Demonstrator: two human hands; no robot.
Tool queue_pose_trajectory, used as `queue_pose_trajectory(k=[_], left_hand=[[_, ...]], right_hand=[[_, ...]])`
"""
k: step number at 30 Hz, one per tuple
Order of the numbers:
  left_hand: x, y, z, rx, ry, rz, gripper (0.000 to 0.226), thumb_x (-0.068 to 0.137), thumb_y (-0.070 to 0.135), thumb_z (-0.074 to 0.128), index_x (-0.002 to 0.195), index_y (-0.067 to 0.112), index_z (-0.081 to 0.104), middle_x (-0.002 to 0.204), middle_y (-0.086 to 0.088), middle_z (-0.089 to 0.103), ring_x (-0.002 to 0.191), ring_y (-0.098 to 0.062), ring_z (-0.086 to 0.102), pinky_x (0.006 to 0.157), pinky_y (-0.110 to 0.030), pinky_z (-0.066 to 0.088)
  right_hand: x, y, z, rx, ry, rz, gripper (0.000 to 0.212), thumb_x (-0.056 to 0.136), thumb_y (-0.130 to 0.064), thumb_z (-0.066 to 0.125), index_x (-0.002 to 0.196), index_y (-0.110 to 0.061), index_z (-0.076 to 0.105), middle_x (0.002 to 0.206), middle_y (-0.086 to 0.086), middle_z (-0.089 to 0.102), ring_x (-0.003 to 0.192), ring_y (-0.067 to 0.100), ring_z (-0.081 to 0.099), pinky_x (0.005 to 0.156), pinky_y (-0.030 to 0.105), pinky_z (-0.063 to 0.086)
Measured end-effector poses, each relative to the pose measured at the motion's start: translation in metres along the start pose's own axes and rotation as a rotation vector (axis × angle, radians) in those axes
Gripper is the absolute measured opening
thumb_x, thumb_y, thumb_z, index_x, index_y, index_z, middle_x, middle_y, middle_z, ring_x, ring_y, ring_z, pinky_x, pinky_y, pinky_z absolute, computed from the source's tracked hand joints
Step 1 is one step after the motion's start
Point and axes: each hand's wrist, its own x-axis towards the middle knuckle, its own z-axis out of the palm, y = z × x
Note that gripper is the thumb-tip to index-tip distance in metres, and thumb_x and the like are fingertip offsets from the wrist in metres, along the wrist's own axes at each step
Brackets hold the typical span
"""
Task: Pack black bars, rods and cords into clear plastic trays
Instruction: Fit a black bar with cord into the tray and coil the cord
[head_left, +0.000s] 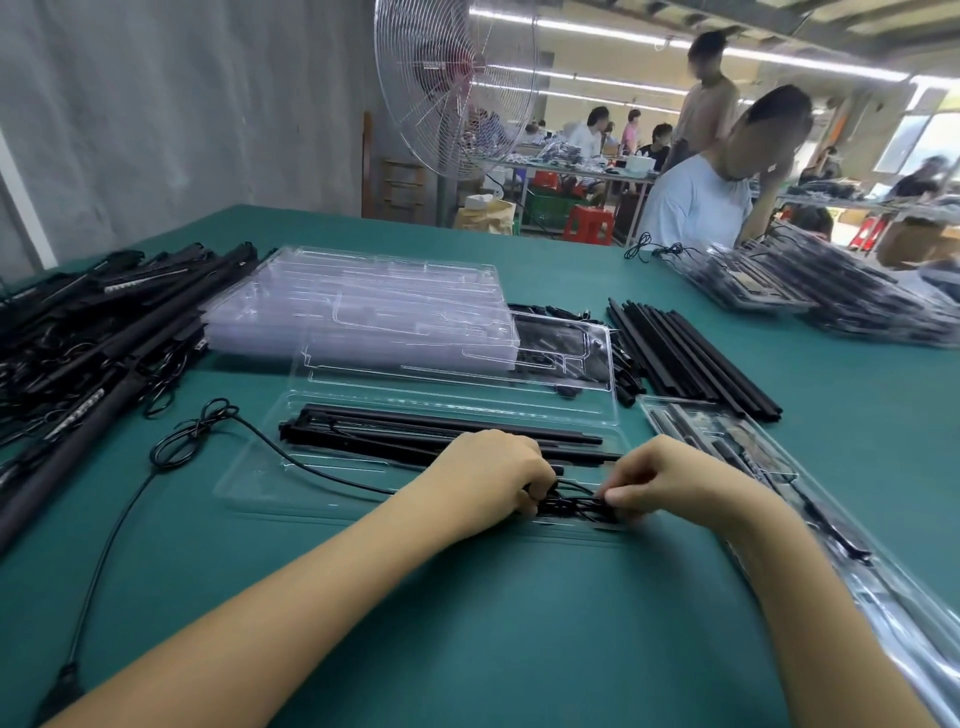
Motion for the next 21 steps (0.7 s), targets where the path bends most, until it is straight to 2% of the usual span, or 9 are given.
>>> queue_pose_trajectory(k=[5, 7, 9, 12, 15, 17, 21], left_hand=[[-0.011, -0.014, 0.006, -0.153, 0.016, -0.047, 0.013, 0.090, 0.033, 0.060, 0.096, 0.032, 0.071, 0.123, 0.022, 0.059, 0.109, -0.006, 0.050, 0.080, -0.021, 0.039], [-0.013, -0.018, 0.003, -0.157, -0.036, -0.021, 0.022, 0.094, 0.022, 0.053, 0.103, 0.031, 0.071, 0.129, 0.022, 0.055, 0.110, -0.008, 0.049, 0.084, -0.023, 0.039], [-0.014, -0.021, 0.001, -0.163, -0.098, -0.007, 0.040, 0.093, 0.005, 0.044, 0.112, 0.030, 0.068, 0.137, 0.018, 0.050, 0.116, -0.011, 0.047, 0.091, -0.025, 0.037], [-0.016, -0.023, -0.003, -0.189, -0.140, -0.003, 0.055, 0.090, -0.005, 0.038, 0.119, 0.033, 0.064, 0.144, 0.015, 0.042, 0.127, -0.008, 0.042, 0.101, -0.025, 0.034], [-0.015, -0.023, -0.005, -0.181, -0.151, 0.006, 0.054, 0.090, -0.003, 0.038, 0.120, 0.033, 0.064, 0.145, 0.017, 0.040, 0.127, -0.008, 0.043, 0.101, -0.025, 0.034], [-0.014, -0.022, -0.006, -0.165, -0.152, 0.014, 0.051, 0.090, -0.002, 0.039, 0.118, 0.032, 0.065, 0.145, 0.017, 0.039, 0.126, -0.010, 0.045, 0.101, -0.028, 0.035], [-0.012, -0.021, -0.004, -0.136, -0.140, 0.016, 0.047, 0.089, -0.001, 0.043, 0.111, 0.033, 0.067, 0.144, 0.021, 0.038, 0.121, -0.010, 0.048, 0.097, -0.033, 0.039]], right_hand=[[0.002, -0.002, 0.002, -0.051, -0.024, 0.037, 0.020, 0.078, -0.002, 0.070, 0.067, -0.019, 0.069, 0.057, -0.005, 0.065, 0.052, 0.006, 0.058, 0.055, 0.018, 0.046], [0.002, -0.003, 0.004, -0.085, -0.006, 0.055, 0.018, 0.073, -0.007, 0.075, 0.065, -0.020, 0.067, 0.063, -0.006, 0.067, 0.051, 0.001, 0.057, 0.053, 0.016, 0.044], [0.001, -0.005, 0.004, -0.097, 0.004, 0.071, 0.017, 0.072, -0.008, 0.075, 0.064, -0.020, 0.067, 0.073, 0.000, 0.070, 0.055, 0.003, 0.057, 0.053, 0.015, 0.046], [0.003, -0.012, 0.004, -0.138, -0.024, 0.094, 0.018, 0.072, -0.003, 0.074, 0.068, -0.018, 0.064, 0.067, -0.001, 0.065, 0.054, 0.008, 0.056, 0.051, 0.016, 0.045], [0.006, -0.020, 0.007, -0.198, -0.006, 0.093, 0.028, 0.070, 0.000, 0.074, 0.078, -0.018, 0.054, 0.065, -0.005, 0.061, 0.052, 0.010, 0.054, 0.045, 0.018, 0.041], [0.006, -0.022, 0.009, -0.229, 0.011, 0.079, 0.033, 0.070, 0.001, 0.073, 0.080, -0.020, 0.050, 0.067, -0.004, 0.059, 0.053, 0.011, 0.053, 0.047, 0.021, 0.044], [0.006, -0.021, 0.008, -0.238, -0.003, 0.094, 0.026, 0.069, 0.002, 0.075, 0.067, -0.019, 0.059, 0.061, -0.004, 0.060, 0.050, 0.009, 0.055, 0.050, 0.021, 0.046]])
